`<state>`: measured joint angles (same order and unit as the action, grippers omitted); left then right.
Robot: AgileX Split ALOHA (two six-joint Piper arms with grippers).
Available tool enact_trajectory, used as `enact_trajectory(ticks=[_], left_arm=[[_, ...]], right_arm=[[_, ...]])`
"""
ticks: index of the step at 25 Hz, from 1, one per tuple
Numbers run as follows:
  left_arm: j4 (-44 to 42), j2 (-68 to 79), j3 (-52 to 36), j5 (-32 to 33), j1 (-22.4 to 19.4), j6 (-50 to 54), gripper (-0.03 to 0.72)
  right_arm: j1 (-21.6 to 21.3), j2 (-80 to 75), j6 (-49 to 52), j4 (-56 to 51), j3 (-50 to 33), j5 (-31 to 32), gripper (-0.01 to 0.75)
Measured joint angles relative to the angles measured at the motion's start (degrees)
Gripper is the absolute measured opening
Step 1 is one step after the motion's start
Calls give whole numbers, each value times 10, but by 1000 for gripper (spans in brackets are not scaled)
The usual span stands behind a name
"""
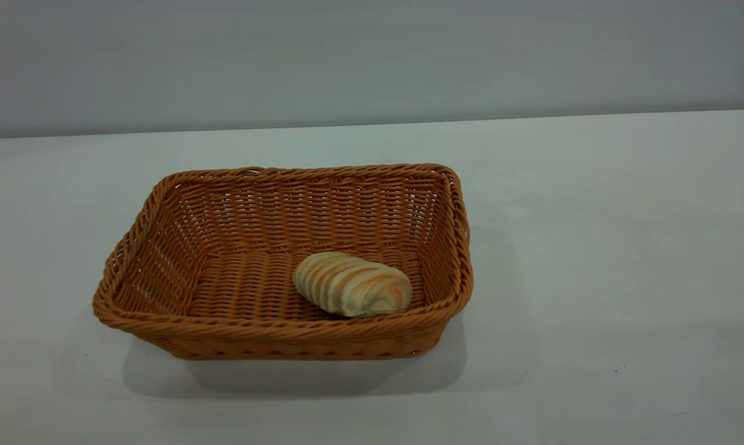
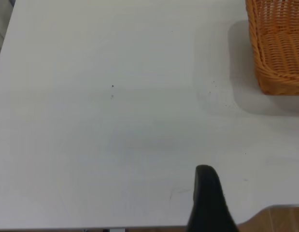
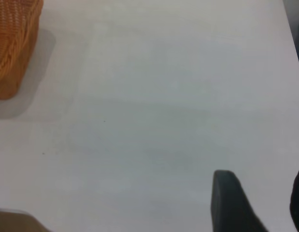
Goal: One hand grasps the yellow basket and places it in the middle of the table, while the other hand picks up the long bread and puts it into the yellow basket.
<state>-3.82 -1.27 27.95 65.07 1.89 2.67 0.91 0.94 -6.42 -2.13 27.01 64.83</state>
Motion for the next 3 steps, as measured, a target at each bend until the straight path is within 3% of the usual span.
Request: enact_trajectory(ticks=[3], left_arm=[[0, 0, 0, 0, 0, 0, 541]], right_arm=[[0, 0, 0, 0, 0, 0, 346]])
